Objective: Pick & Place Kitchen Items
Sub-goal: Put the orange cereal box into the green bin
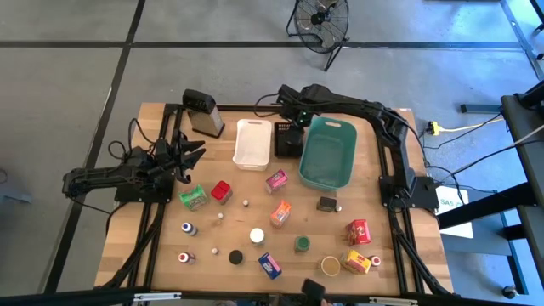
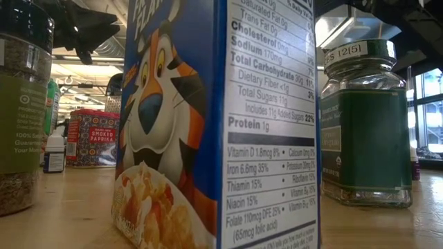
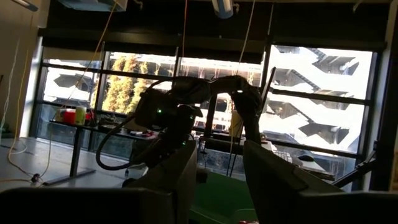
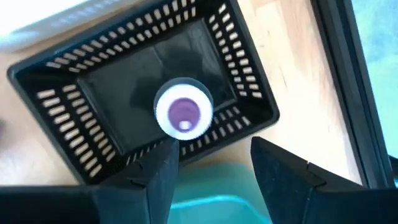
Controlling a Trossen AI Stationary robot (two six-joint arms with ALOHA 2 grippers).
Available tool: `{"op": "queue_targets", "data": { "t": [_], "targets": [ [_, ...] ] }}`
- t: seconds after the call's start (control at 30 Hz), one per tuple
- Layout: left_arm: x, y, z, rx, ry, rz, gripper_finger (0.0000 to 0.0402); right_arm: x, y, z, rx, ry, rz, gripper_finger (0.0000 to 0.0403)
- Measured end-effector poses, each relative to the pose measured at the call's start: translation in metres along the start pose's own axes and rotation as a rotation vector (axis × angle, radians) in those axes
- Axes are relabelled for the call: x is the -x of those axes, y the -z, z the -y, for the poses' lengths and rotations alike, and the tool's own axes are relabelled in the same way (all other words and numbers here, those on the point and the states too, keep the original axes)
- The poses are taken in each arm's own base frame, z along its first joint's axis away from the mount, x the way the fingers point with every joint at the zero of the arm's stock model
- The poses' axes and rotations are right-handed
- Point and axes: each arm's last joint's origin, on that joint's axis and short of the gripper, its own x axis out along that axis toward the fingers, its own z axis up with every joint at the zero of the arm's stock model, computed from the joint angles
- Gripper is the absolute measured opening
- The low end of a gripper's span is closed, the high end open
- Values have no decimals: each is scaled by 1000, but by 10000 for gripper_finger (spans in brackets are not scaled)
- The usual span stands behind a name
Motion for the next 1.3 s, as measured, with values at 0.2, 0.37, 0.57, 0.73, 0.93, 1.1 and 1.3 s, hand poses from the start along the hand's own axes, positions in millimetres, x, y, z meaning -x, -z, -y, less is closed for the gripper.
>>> {"op": "queue_targets", "data": {
  "t": [0.2, 0.37, 0.57, 0.73, 0.93, 1.1, 1.3],
  "targets": [
    [0, 0, 0, 0, 0, 0, 127, 22, 5, -2, -6, -5, -15, 202],
    [0, 0, 0, 1, -1, 0, 127, 44, 9, -12, -5, -17, -73, 202],
    [0, 0, 0, 1, -2, 0, 127, 65, 16, -38, 57, -26, -148, 202],
    [0, 0, 0, 2, -3, 0, 127, 77, 23, -73, 166, -37, -178, 202],
    [0, 0, 0, 2, -3, 0, 127, 82, 30, -117, 302, -47, -169, 202],
    [0, 0, 0, 1, -4, 0, 128, 86, 38, -147, 393, -54, -163, 202],
    [0, 0, 0, 1, -4, 0, 128, 89, 48, -174, 431, -56, -158, 202]
  ]
}}
